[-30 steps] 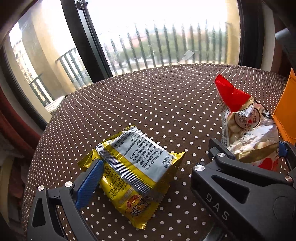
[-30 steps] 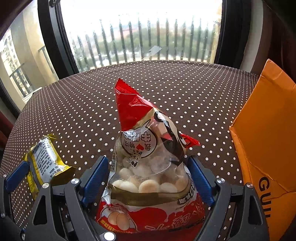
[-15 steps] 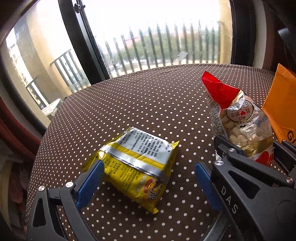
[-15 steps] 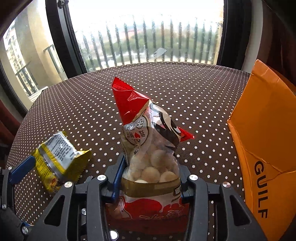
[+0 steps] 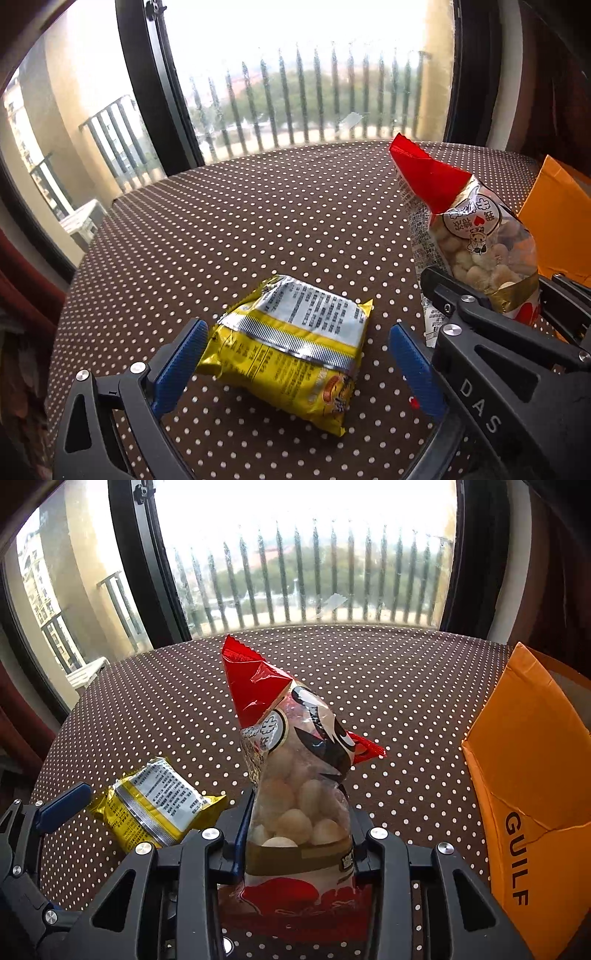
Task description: Organize snacks
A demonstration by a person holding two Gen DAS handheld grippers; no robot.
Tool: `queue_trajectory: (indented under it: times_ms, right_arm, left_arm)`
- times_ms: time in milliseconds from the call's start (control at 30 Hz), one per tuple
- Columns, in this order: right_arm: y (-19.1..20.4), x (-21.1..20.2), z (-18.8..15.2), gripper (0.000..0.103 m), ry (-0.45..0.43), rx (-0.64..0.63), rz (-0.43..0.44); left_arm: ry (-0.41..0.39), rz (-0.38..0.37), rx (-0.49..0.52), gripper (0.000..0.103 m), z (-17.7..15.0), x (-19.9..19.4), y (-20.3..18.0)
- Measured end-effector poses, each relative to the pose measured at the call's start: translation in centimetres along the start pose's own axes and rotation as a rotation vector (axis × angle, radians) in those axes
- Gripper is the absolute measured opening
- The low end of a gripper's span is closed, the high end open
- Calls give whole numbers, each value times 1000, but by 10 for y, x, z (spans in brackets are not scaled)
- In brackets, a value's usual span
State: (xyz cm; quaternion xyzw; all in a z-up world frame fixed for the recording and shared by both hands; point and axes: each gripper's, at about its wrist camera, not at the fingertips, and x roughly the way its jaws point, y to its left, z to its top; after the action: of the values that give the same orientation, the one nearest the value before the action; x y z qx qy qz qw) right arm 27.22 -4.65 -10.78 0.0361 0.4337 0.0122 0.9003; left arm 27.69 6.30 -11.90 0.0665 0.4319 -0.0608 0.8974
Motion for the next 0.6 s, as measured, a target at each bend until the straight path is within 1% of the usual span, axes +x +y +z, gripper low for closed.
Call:
queue_trajectory:
  times_ms: [100, 200, 400, 467, 533, 600]
  right_arm:
    - [-1, 4, 0, 41, 11, 5, 9]
    - [-4, 12, -4, 41, 30, 4, 14]
    - [-5, 20, -4, 41, 52, -14, -4]
    - [-2, 20, -6, 41, 41, -28, -21]
    - [1, 21, -8, 41, 39, -32, -21]
    - [1, 21, -9, 41, 39, -27, -19]
  left_arm:
    - [26, -41, -18, 99, 2, 10, 7]
    - [24, -31, -19, 102, -1, 15, 8]
    - [13, 8, 19, 102, -6, 21, 3]
    - [19, 11, 11, 102, -7, 25, 6]
    - [35, 40, -4, 103, -8, 30, 9]
    - [39, 16, -31, 103, -8, 35, 14]
